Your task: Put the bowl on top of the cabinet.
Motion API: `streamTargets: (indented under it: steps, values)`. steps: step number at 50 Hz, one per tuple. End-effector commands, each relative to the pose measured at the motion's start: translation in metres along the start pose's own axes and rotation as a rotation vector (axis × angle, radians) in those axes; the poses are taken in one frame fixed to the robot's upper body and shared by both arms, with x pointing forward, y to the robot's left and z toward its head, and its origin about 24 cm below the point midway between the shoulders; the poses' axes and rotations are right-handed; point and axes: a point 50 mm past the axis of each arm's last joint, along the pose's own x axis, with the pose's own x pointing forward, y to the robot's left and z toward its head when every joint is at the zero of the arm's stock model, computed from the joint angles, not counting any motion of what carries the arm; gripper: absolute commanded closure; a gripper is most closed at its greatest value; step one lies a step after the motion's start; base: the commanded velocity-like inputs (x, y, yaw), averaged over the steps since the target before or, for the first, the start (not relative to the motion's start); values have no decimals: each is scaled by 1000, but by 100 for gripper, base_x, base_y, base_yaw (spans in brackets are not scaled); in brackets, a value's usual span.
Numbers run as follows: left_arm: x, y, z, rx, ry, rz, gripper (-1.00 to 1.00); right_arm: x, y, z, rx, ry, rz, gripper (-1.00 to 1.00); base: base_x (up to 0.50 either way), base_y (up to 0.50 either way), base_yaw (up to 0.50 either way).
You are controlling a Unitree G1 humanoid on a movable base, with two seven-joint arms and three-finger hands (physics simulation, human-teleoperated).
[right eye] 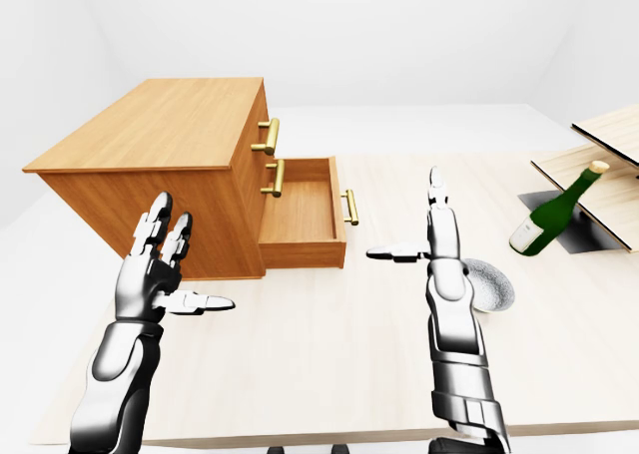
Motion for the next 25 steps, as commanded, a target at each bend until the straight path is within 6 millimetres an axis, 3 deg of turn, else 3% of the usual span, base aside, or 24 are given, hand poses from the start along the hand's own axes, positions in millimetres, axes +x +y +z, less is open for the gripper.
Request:
streamTargets:
  steps: [1, 25]
  values:
    - [12, 1, -3, 29, 5, 29, -100, 11, -17, -7, -67, 39, -44, -100, 0, 0, 0]
    - [13, 2, -6, 31, 19, 34, -100, 21, -34, -4, -162, 32, -94, -100, 1, 0, 0]
